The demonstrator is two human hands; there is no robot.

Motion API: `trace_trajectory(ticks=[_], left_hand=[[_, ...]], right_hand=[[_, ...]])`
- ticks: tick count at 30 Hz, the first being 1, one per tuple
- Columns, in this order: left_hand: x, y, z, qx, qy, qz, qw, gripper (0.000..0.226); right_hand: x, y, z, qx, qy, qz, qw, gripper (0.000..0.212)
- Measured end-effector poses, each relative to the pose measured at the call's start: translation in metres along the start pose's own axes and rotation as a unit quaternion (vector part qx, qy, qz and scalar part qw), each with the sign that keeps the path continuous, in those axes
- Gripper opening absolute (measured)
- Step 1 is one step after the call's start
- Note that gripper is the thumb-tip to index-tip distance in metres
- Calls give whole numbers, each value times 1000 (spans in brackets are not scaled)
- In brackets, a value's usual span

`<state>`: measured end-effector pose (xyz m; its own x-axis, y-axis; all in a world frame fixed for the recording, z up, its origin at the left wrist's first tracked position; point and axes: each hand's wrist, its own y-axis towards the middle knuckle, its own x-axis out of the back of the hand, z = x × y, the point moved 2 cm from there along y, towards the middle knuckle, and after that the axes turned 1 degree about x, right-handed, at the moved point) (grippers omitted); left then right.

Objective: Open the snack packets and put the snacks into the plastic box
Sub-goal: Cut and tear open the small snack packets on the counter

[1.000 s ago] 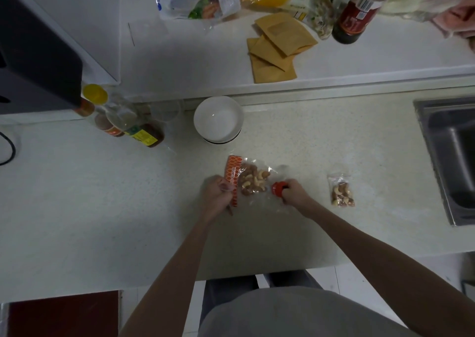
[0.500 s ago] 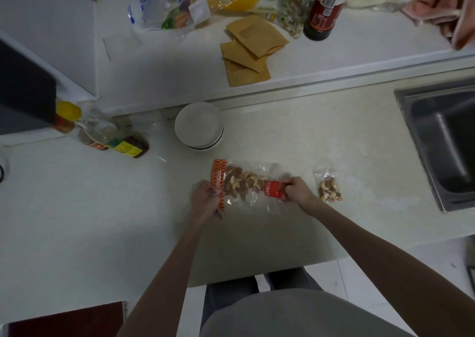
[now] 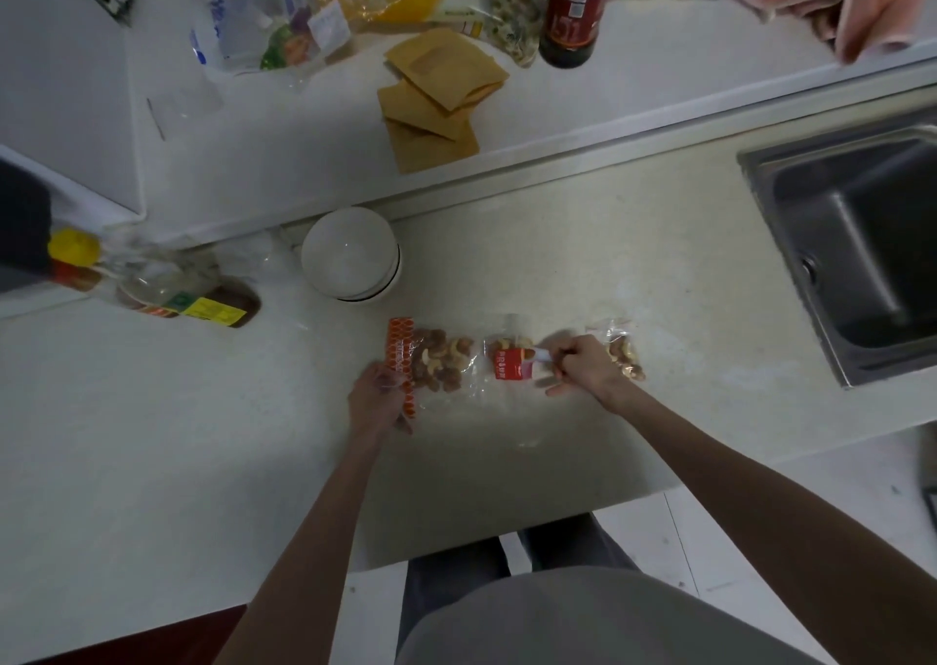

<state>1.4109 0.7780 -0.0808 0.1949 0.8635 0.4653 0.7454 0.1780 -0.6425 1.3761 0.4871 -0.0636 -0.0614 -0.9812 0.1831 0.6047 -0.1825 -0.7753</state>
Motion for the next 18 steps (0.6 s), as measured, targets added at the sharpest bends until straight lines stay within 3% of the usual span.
trace_trajectory(ticks=[4, 13, 18], left_hand=[[-2, 1, -1, 3, 18, -12, 1000, 12], [-3, -1, -3, -12, 38, -22, 999, 12], [-4, -3, -5, -9, 33, -21, 999, 14]], right_hand=[[9, -1, -3, 11, -6, 7, 1000, 32], [30, -5, -6, 13, -19, -10, 1000, 31], [42, -10, -4, 31, -18, -13, 999, 42]])
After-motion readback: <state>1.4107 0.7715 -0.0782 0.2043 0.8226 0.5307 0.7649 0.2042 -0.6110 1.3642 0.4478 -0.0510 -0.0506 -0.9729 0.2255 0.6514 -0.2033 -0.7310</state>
